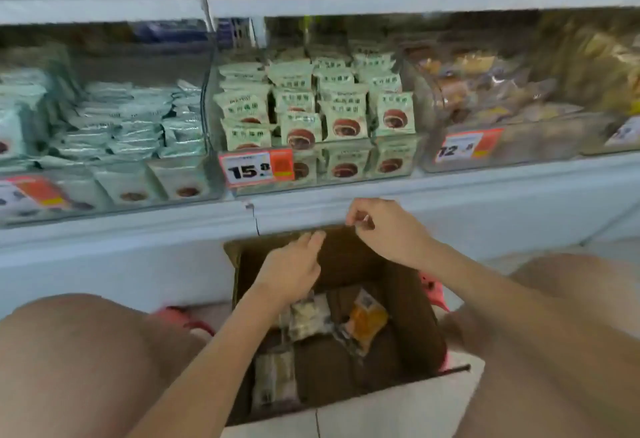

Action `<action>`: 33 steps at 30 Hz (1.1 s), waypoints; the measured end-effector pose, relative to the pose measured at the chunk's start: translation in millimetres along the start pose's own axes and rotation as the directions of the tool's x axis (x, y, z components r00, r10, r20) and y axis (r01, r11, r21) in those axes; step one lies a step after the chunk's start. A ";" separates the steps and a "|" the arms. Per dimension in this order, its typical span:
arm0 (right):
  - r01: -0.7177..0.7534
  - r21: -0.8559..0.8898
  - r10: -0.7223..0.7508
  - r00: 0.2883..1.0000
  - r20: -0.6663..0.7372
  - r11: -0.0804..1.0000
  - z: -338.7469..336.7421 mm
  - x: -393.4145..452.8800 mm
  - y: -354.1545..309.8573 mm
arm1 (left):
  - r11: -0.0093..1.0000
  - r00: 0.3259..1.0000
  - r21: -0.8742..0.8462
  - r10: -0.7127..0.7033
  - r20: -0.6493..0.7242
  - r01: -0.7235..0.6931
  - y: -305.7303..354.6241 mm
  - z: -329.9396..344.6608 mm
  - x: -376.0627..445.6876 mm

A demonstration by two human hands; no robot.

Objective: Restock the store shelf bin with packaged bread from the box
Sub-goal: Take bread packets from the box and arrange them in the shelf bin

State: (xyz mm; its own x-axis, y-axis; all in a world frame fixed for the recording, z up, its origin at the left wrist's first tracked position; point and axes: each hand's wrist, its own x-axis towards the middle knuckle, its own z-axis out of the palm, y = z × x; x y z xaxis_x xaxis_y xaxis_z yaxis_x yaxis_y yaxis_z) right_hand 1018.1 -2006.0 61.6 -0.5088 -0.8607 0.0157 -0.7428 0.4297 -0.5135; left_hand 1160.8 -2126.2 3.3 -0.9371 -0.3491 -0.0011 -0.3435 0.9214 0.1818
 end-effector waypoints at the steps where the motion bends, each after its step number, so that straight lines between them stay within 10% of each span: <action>1: -0.037 -0.024 0.039 0.996 0.085 0.999 16.6 0.9 9.1 | 0.997 0.998 -0.044 -0.054 0.033 0.056 -7.9 16.8 -10.0; 7: -0.207 -0.317 0.349 0.794 0.498 0.925 116.6 -0.6 74.5 | 0.910 0.851 -0.071 -0.351 0.391 0.408 -53.2 121.1 -75.9; 14: -0.352 -0.460 0.573 0.602 0.555 0.815 184.8 0.1 139.4 | 0.868 0.786 -0.126 -0.363 0.501 0.481 -62.7 168.6 -78.0; 25: -0.610 -0.242 0.623 0.551 0.555 0.755 246.0 6.0 193.7 | 0.842 0.740 -0.087 -0.414 0.530 0.533 -65.4 196.3 -87.3; 30: -0.509 -0.339 0.612 0.654 0.445 0.791 265.3 -15.4 188.5 | 0.818 0.722 -0.106 -0.428 0.544 0.565 -64.9 201.7 -87.5; 33: -0.634 -0.274 0.670 0.546 0.503 0.723 270.5 -26.6 186.5 | 0.803 0.717 -0.127 -0.433 0.546 0.582 -63.7 202.0 -88.7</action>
State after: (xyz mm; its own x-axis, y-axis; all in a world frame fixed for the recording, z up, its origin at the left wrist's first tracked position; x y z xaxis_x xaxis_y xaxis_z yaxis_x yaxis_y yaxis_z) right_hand 1010.9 -1976.8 -266.6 -0.5565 -0.3194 -0.7670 -0.3336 0.9314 -0.1457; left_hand 1253.2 -2119.5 -206.8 -0.5573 -0.5562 -0.6165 -0.8133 0.5153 0.2703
